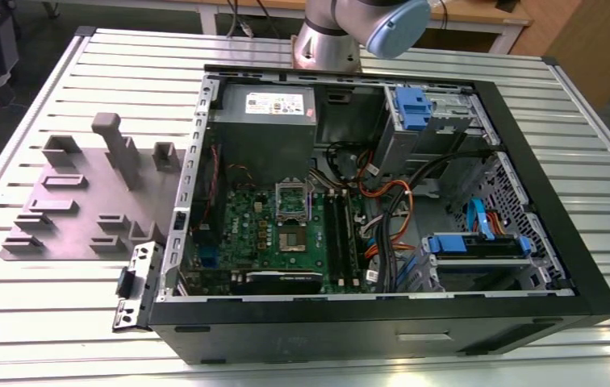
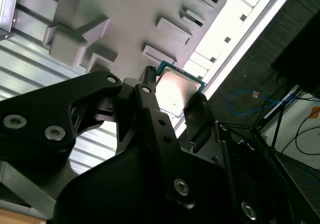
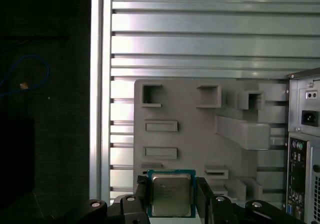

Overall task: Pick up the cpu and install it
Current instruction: 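Pick up the cpu and move it towards the insertion slot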

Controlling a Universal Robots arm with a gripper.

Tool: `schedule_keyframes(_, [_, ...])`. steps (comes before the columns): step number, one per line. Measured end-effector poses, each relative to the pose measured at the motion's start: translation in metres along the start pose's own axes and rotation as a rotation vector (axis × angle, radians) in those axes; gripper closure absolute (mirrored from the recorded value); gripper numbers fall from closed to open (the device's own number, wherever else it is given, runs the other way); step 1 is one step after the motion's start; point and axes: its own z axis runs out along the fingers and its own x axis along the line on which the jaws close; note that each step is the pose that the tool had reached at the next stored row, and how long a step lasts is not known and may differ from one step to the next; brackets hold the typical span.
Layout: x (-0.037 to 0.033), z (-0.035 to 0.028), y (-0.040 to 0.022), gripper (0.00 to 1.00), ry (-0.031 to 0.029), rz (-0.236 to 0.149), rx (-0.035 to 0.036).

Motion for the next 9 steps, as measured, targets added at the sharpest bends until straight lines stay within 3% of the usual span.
schedule_keyframes(9, [-0.0024,0.0000,0.0000,0.53,0.0000,0.000,0.0000])
